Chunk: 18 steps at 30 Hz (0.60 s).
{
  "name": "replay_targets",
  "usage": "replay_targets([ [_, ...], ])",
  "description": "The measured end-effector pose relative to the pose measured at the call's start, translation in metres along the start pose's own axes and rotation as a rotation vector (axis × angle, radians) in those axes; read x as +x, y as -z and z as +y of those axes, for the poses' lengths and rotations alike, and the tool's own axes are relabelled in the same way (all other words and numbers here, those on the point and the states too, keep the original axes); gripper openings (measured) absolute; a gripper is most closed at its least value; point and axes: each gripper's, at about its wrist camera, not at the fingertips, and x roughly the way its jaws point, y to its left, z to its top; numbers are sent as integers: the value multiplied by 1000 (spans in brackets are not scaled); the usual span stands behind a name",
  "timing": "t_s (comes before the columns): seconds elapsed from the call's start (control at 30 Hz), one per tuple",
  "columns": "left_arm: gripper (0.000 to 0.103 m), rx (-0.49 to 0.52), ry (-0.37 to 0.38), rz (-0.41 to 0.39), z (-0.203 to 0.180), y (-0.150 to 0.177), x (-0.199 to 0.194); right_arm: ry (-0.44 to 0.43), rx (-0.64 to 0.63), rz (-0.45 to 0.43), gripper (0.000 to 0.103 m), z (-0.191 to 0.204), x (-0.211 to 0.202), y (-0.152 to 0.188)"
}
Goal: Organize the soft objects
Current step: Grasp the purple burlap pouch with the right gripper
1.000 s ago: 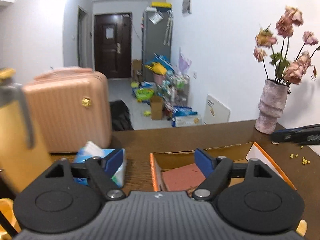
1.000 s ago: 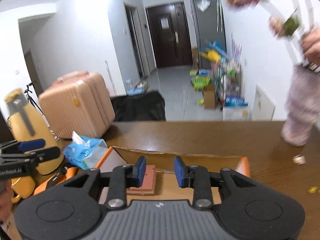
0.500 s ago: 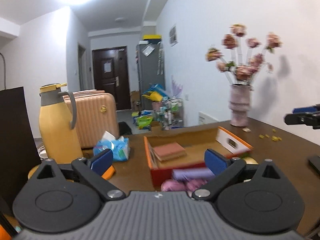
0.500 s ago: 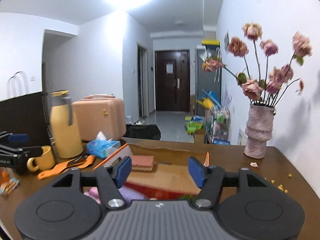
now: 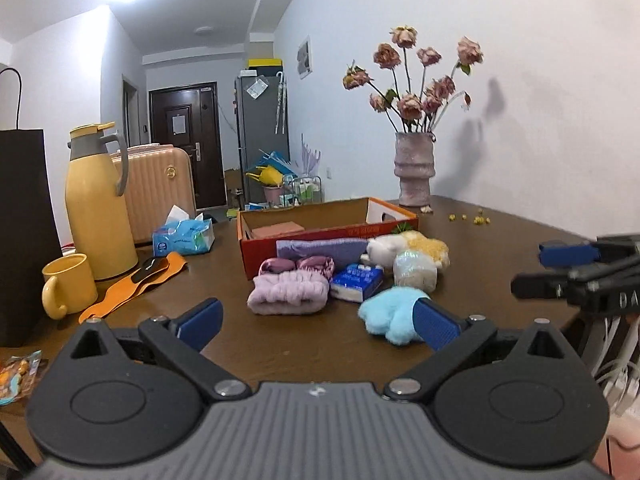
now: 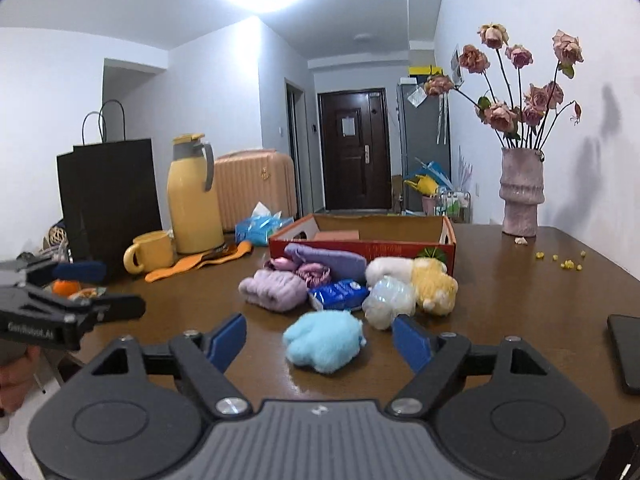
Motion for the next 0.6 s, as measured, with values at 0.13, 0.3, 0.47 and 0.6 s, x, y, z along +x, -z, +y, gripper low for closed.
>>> replay_targets([
  [0.13, 103, -24, 50, -14, 10, -14, 33, -19, 27, -8, 80, -6, 12, -6],
  [0.3, 102, -177, 58, 65, 47, -51, 131, -43, 96, 44, 70, -30, 84, -28],
  [0.47, 82, -345, 71, 182, 85, -79, 235, -83, 284, 94, 57, -63, 179, -58],
  [0.6, 74, -450, 53, 337, 108, -79, 300, -34, 394, 159, 56, -81, 246, -66],
])
